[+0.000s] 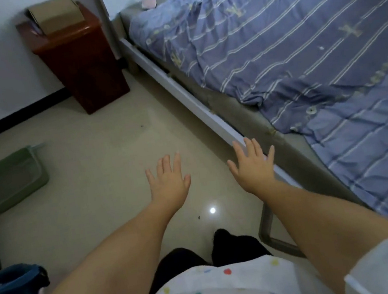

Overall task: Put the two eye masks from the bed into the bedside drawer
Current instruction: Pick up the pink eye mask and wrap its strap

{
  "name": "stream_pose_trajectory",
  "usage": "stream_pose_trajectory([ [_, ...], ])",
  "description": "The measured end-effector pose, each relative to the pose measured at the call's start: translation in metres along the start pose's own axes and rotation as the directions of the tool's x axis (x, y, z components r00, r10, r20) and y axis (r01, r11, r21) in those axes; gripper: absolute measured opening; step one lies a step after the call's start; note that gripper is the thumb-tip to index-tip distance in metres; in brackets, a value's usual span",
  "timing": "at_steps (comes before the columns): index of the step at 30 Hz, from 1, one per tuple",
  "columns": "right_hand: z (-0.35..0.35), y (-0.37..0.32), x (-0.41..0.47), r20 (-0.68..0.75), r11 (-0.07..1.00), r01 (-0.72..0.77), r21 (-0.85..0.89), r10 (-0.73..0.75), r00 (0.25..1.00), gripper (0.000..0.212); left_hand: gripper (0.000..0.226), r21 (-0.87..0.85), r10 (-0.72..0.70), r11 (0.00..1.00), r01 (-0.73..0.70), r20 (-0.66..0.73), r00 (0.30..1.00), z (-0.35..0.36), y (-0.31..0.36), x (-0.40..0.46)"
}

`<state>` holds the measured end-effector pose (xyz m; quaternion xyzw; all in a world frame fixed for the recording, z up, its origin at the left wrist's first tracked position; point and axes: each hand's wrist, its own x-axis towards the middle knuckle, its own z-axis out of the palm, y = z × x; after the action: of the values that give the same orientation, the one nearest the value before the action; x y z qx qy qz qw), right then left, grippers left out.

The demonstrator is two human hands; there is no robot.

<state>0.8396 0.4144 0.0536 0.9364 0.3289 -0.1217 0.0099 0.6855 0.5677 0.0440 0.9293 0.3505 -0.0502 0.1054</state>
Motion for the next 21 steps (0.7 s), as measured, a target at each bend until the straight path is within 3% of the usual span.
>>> stream_pose_trajectory([
  [7,-0.042,-0.056,0.171,0.044,0.988,0.155,0.012,-0.155,0.987,0.06,0.066,-0.008,-0.125,0.992,0.125,-0.051,0.991,-0.034,-0.036,0.156],
  [10,-0.057,-0.081,0.255,0.028,0.985,0.173,0.028,-0.173,0.984,0.059,0.066,-0.002,-0.117,0.993,0.118,-0.079,0.99,-0.051,-0.059,0.241],
  [16,-0.103,-0.133,0.412,-0.015,0.995,0.055,0.079,-0.054,0.998,0.059,0.064,0.001,-0.08,0.997,0.08,-0.097,0.992,-0.102,-0.104,0.415],
  [21,-0.129,-0.147,0.521,0.032,0.994,-0.007,0.108,0.004,0.999,0.059,0.067,0.062,-0.014,0.998,0.019,-0.076,0.997,-0.13,-0.122,0.543],
])
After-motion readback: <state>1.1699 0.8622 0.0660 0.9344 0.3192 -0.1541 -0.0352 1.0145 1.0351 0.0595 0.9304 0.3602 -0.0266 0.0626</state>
